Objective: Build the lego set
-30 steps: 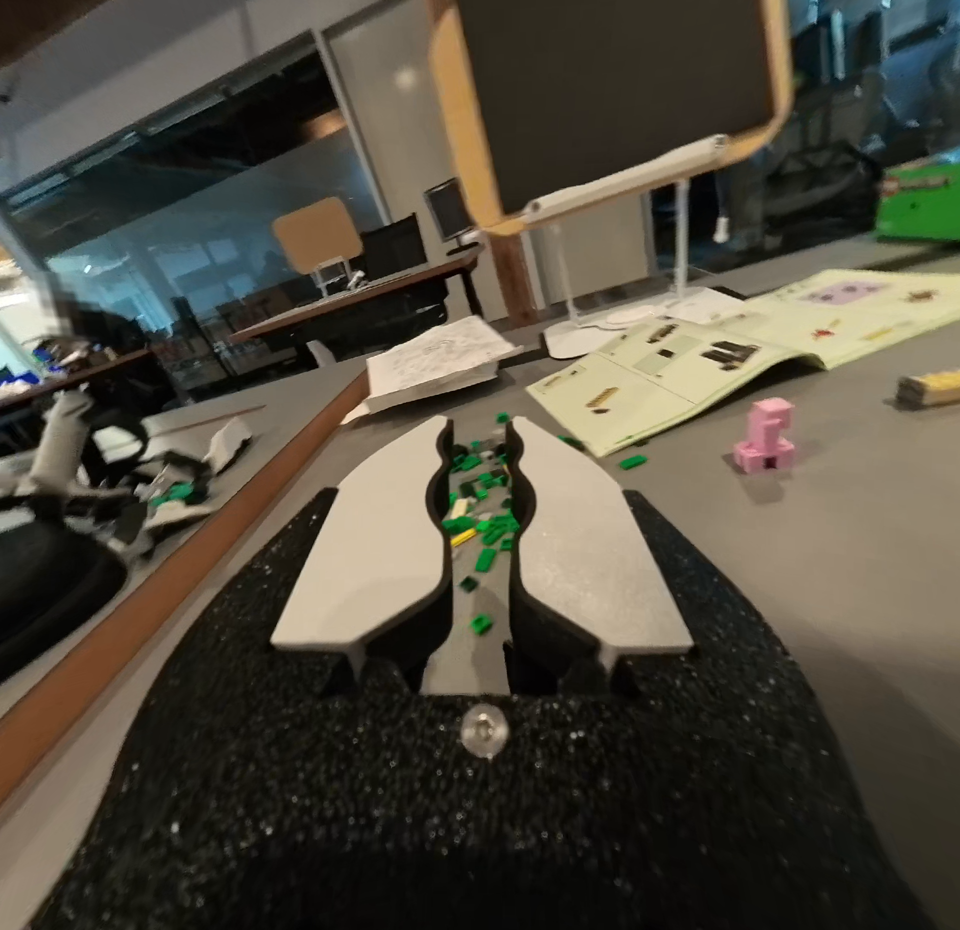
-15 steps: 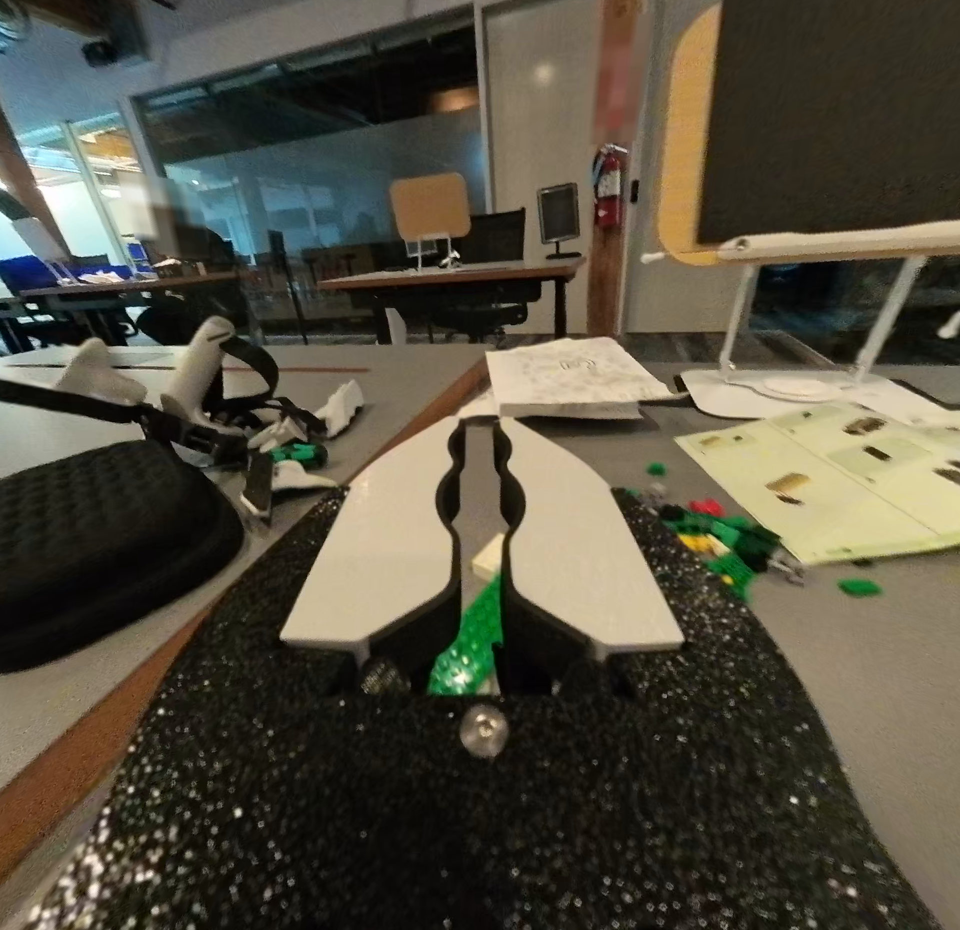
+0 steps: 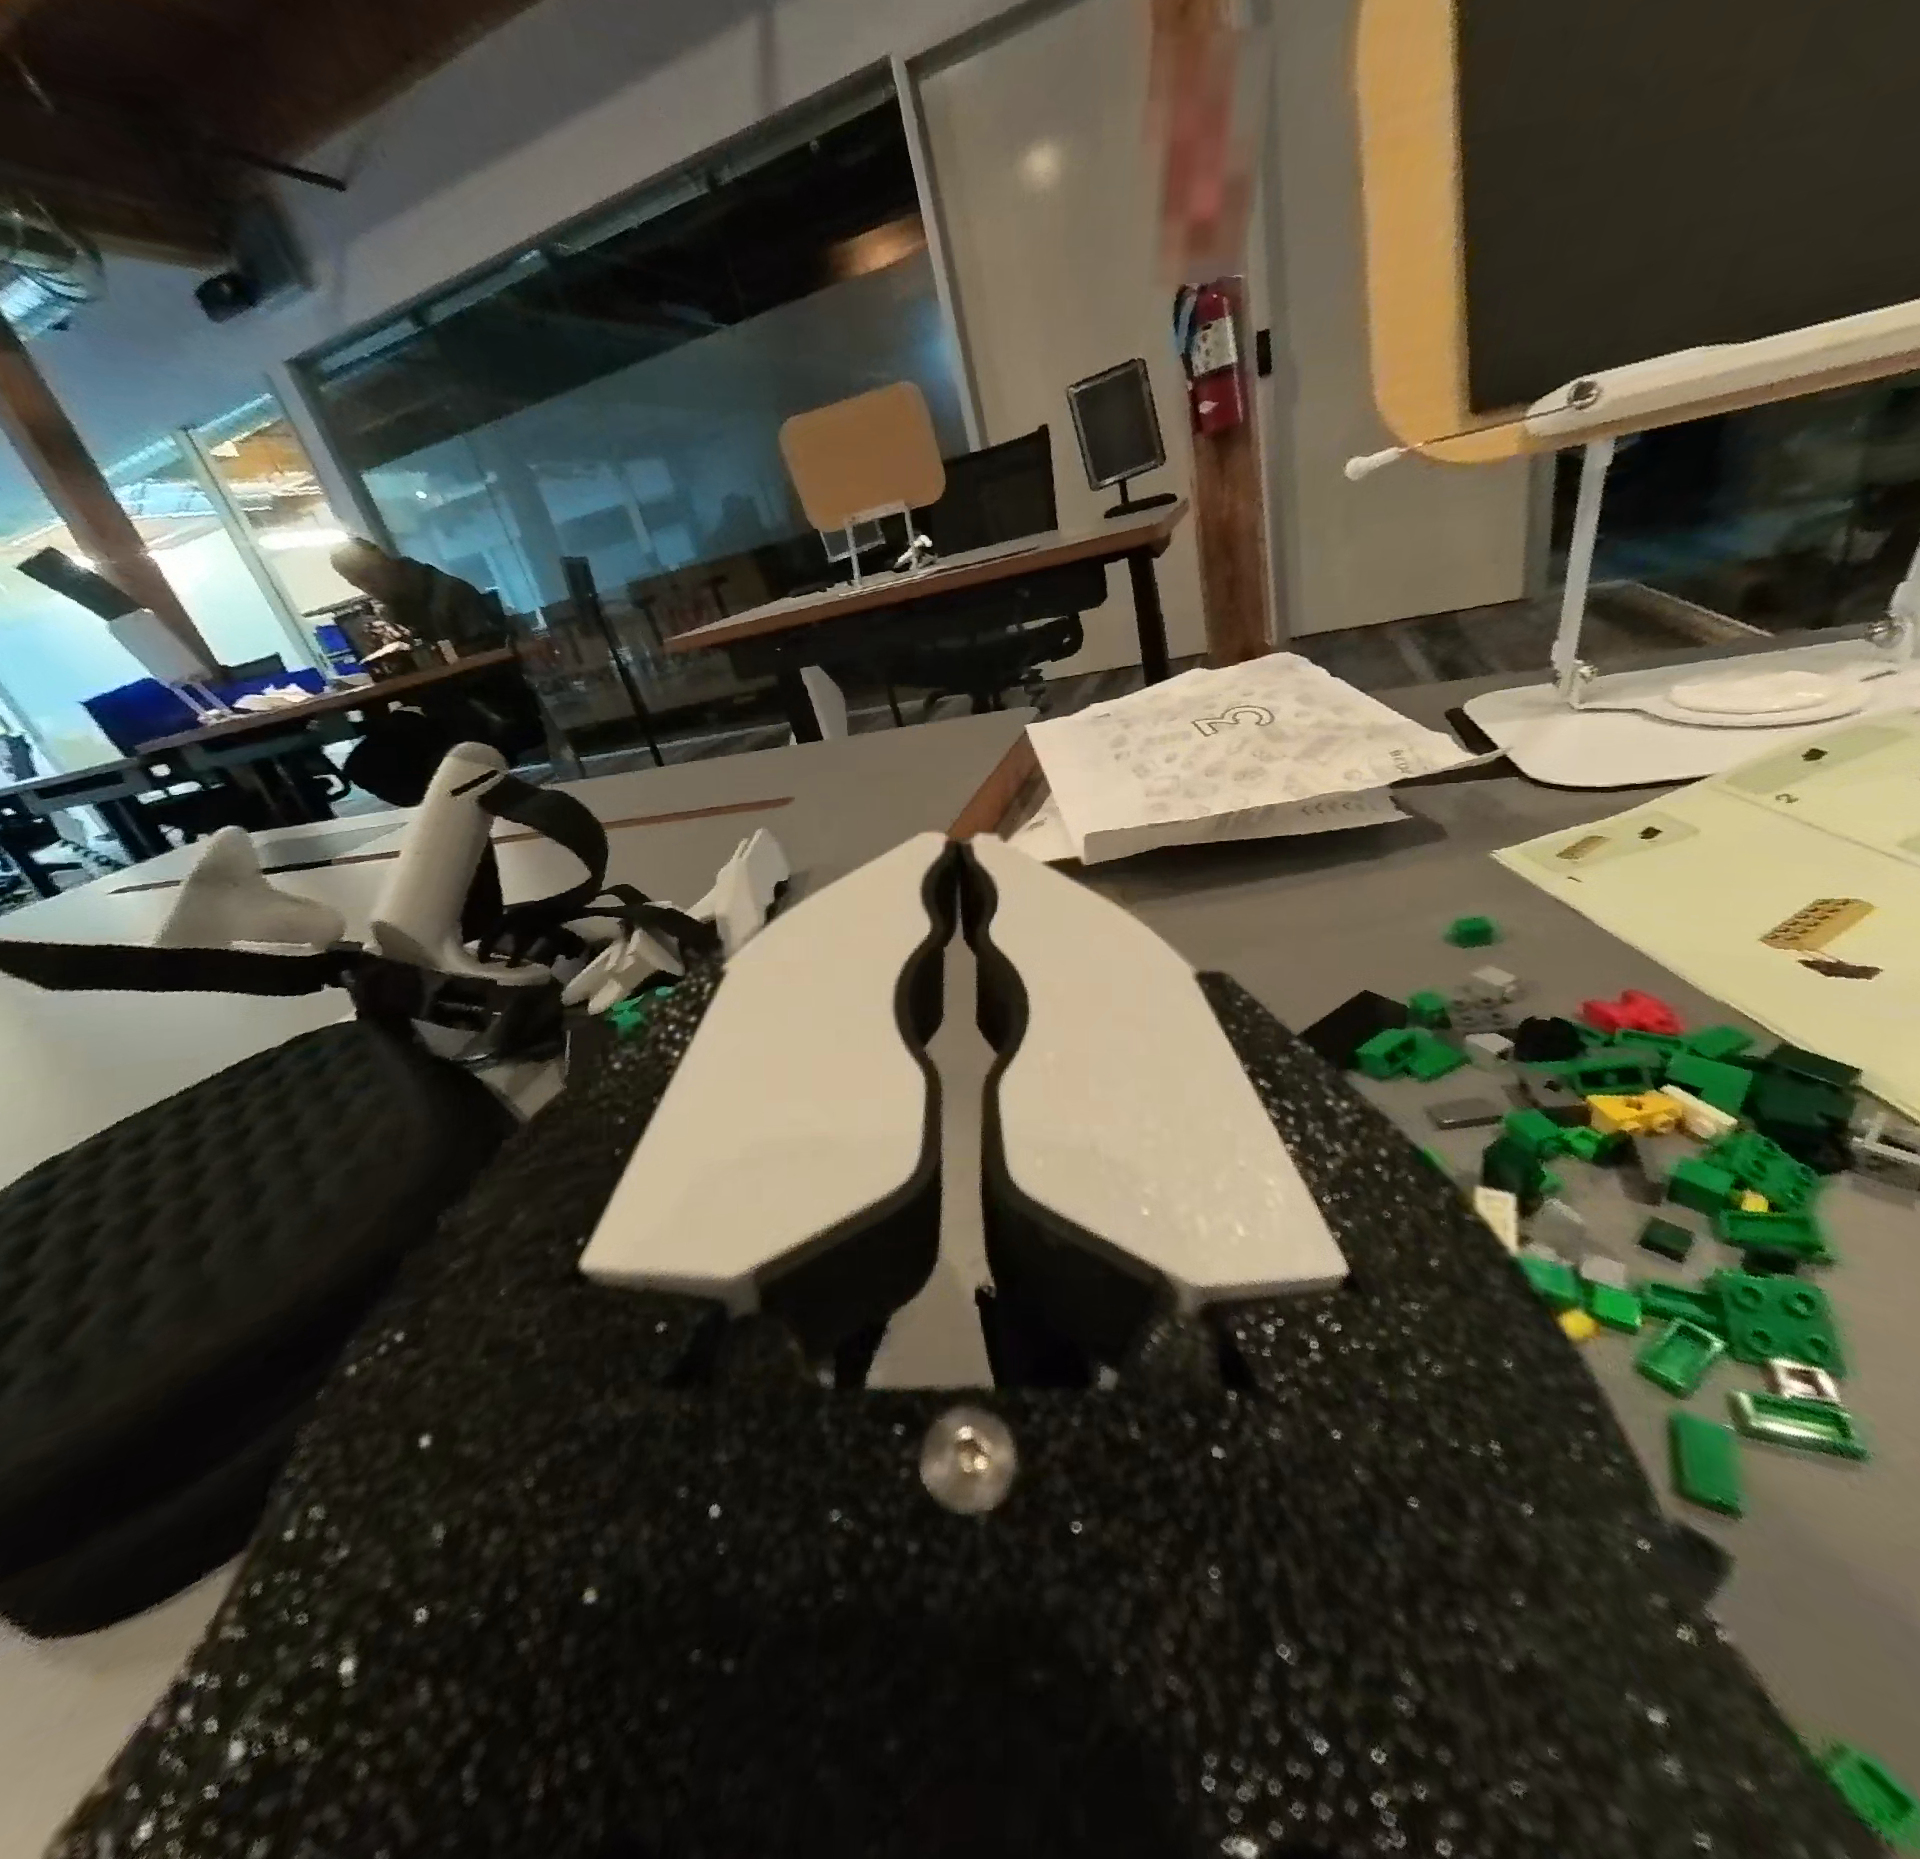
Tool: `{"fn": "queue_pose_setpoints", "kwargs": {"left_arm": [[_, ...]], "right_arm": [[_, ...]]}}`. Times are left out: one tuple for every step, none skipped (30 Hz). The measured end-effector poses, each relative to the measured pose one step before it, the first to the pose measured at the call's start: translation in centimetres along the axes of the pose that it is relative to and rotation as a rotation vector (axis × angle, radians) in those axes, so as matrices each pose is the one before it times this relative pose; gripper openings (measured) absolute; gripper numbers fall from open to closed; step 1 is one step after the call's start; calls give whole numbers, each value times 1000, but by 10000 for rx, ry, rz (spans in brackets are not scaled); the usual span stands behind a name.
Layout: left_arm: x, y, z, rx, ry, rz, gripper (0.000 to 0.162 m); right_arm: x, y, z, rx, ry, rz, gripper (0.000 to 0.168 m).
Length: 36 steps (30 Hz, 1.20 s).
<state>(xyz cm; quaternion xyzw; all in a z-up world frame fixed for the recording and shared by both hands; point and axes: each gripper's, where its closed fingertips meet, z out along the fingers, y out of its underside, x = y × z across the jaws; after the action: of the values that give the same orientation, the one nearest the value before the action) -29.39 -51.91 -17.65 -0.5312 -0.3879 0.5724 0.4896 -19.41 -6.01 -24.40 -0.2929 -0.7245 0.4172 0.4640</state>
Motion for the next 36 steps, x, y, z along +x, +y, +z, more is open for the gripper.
{"fn": "queue_pose_setpoints", "kwargs": {"left_arm": [[-147, 94, 3, -42, -88, 26, 0], [-86, 104, 23, -24, -63, 39, 0], [-40, 72, 22, -17, -56, 54, 0], [-23, 78, 28, -25, -55, 58, 0], [-3, 52, 33, -22, -44, 59, 0], [22, -2, 15, 6, -29, 62, 0], [45, -17, -2, 29, -21, 52, 0], [75, -7, -9, 38, -5, 20, 0], [160, 4, 10, 39, 42, -10, 0], [262, 23, 50, 24, 90, -25, 0], [354, 49, 88, 5, 119, -18, 0], [447, 93, 123, -21, 160, 24, 0], [500, 119, 144, -47, 172, 92, 0], [429, 140, 153, -60, 120, 153, 0], [354, 132, 120, -58, 71, 188, 0], [311, 95, 104, -40, 62, 190, 0], [269, 51, 80, -14, 63, 156, 0], [211, 2, 42, 7, 56, 106, 0], [159, -23, 5, 18, 54, 72, 0], [69, -28, -8, 24, 23, 43, 0], [-28, -3, -22, 16, -17, 9, 0], [-73, 22, -8, 2, -24, -33, 0], [-82, 48, -9, -4, -14, -68, 0], [-95, 41, -8, -1, -17, -87, 0], [-111, 12, -18, 11, -26, -84, 0], [-105, -29, -5, 22, -24, -72, 0], [-67, -42, -17, 29, -13, -59, 0], [-31, -64, -11, 29, -1, -39, 0], [-7, -68, -17, 28, 0, -12, 0], [-5, -55, -10, 22, -5, 6, 0], [1, -43, -6, 14, -1, 3, 0], [22, -35, -6, 15, 8, -4, 0], [21, -39, -8, 11, 10, -5, 0], [12, -5, -8, 3, 6, -5, 0], [0, -13, 3, 2, 0, -3, 0], [3, 15, -4, -2, 0, -13, 0]], "right_arm": [[-77, -43, 89, 4, -13, -59, 11], [-125, -92, 92, 31, -35, -48, 11], [-91, -107, 77, 34, -23, -22, 11], [-93, -96, 70, 33, -26, 0, 11], [-97, -95, 64, 22, -27, -2, 10], [-65, -214, 37, 59, 8, -26, 10], [-79, -542, 51, 163, 12, -29, 9], [-393, -971, 232, 209, -216, 84, 7], [-889, -1339, 586, 200, -589, 144, 7], [-1048, -1517, 1032, 148, -763, 74, 8], [-865, -1615, 1409, 74, -754, 18, 11], [-715, -1611, 1687, -7, -800, -27, 11], [-711, -1561, 1893, -69, -943, 52, 11], [-640, -1440, 2086, -125, -1012, 177, 12], [-456, -1183, 2210, -221, -983, 222, 13], [-219, -912, 2278, -313, -920, 183, 15], [143, -797, 2249, -261, -721, 23, 15], [533, -446, 2225, -360, -489, -93, 15], [786, 63, 2211, -650, -371, -63, 16], [809, 273, 2120, -761, -328, -7, 21], [635, 219, 1909, -713, -349, -58, 23], [517, 130, 1664, -580, -298, -112, 23], [440, 102, 1424, -509, -246, -105, 23], [411, 142, 1196, -502, -192, -58, 24], [336, 83, 996, -413, -168, -37, 27], [271, -95, 772, -241, -117, -51, 28], [250, -134, 575, -152, -49, -79, 28], [246, -33, 465, -192, 2, -84, 28], [189, 50, 403, -222, -26, -83, 28], [104, 107, 356, -229, -78, -45, 28], [200, 79, 292, -179, -1, -6, 28], [227, -7, 209, -94, 44, -34, 27], [158, -56, 155, -54, 13, -30, 27], [65, -71, 129, -34, -53, -2, 27], [-50, -41, 132, -50, -121, 24, 27], [-44, -17, 117, -56, -119, 39, 26]]}}
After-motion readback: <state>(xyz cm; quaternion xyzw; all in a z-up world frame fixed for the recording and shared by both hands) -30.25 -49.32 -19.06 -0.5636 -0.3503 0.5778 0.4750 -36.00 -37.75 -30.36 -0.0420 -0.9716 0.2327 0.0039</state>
